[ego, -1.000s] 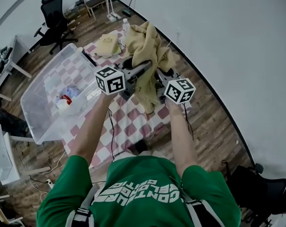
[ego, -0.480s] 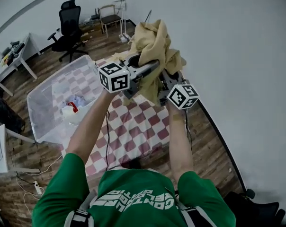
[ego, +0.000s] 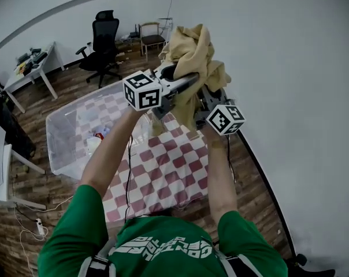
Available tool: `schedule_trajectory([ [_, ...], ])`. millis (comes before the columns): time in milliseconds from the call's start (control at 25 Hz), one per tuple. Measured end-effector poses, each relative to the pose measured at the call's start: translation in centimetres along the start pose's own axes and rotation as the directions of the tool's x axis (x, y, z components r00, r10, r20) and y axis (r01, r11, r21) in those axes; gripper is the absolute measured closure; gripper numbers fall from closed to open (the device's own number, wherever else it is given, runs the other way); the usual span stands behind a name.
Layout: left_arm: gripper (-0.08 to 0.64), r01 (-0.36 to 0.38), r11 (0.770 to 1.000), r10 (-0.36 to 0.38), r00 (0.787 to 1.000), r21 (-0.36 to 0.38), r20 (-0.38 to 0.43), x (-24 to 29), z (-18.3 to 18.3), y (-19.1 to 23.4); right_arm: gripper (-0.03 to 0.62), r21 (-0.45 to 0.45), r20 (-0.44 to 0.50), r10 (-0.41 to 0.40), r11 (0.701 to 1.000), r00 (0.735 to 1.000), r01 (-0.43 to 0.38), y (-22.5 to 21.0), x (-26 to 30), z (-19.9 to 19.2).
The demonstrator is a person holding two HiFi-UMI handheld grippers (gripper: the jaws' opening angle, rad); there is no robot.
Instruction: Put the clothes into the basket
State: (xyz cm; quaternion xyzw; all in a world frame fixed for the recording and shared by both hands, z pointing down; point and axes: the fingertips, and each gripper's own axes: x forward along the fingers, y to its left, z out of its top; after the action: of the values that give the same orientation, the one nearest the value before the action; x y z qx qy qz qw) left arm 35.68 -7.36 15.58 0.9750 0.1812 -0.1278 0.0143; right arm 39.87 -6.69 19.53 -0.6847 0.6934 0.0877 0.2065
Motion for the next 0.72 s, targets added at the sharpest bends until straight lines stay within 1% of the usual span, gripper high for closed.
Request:
schedule_trajectory([
  [120, 0.359, -0.017, 0.999, 0.016, 1.0, 0.034, 0.02, -1.1, 2.5, 0.9, 0.474, 0.002, 0.03, 0.043, 0.999, 0.999, -0.043, 1.5, 2.3, 1.1],
  [280, 0.359, -0.053, 0.995, 0.05, 0.998, 0.083, 0.046, -4.0, 7.1, 2.6, 0.474, -0.005, 0.053, 0.11, 0.994, 0.993, -0.109, 4.9, 6.8, 2.8],
  [360, 0.359, -0.078, 0.991, 0.073, 0.996, 0.108, 0.052, -5.5, 8.7, 3.3, 0.474, 0.001, 0.063, 0.143, 0.99, 0.988, -0.143, 6.5, 8.7, 3.0],
  [560, 0.359, -0.154, 0.975, 0.148, 0.988, 0.159, 0.051, -10.6, 11.0, 5.0, 0.476, 0.035, 0.073, 0.224, 0.973, 0.972, -0.227, 11.0, 12.6, 1.5],
  [720, 0.359, -0.228, 0.956, 0.223, 0.974, 0.183, 0.048, -14.5, 12.0, 7.1, 0.475, 0.08, 0.065, 0.295, 0.951, 0.953, -0.3, 13.8, 16.1, -0.6],
])
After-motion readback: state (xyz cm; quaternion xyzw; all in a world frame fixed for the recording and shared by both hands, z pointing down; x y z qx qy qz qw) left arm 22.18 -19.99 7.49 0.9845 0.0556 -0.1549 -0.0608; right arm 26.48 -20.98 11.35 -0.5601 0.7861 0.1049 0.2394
